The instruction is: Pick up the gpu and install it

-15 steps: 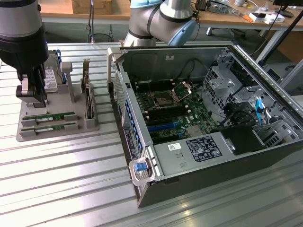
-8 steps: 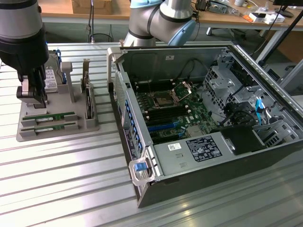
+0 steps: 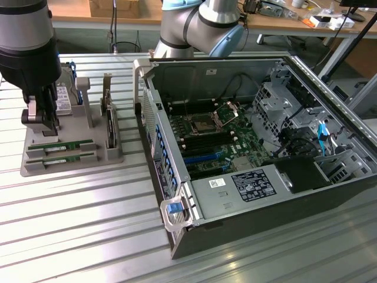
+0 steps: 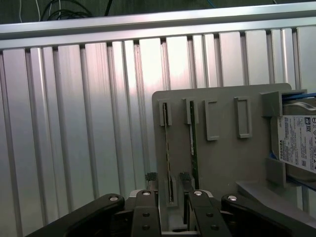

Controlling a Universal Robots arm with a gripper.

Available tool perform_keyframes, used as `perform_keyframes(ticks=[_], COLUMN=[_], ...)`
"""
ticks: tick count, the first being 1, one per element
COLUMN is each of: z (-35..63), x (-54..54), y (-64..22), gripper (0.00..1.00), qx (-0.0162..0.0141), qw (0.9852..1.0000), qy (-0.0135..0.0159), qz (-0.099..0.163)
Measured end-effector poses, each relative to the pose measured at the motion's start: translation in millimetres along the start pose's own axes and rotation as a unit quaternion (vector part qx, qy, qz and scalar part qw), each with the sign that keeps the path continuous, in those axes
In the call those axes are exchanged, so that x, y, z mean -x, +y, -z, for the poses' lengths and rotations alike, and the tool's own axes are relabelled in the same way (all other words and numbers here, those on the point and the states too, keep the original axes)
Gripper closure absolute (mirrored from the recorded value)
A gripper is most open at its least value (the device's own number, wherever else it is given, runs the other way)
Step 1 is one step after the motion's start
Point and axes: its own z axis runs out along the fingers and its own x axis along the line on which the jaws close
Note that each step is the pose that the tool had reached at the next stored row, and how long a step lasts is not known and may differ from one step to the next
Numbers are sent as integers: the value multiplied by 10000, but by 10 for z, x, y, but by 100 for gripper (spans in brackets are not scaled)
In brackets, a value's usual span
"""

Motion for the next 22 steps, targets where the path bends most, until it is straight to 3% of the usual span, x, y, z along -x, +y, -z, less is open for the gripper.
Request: perform_keyframes(ticks=[22], z=[-70], x=[0], y=[-3], gripper=[70], qx=[0], qw=[10000], qy=[0], qz=[0])
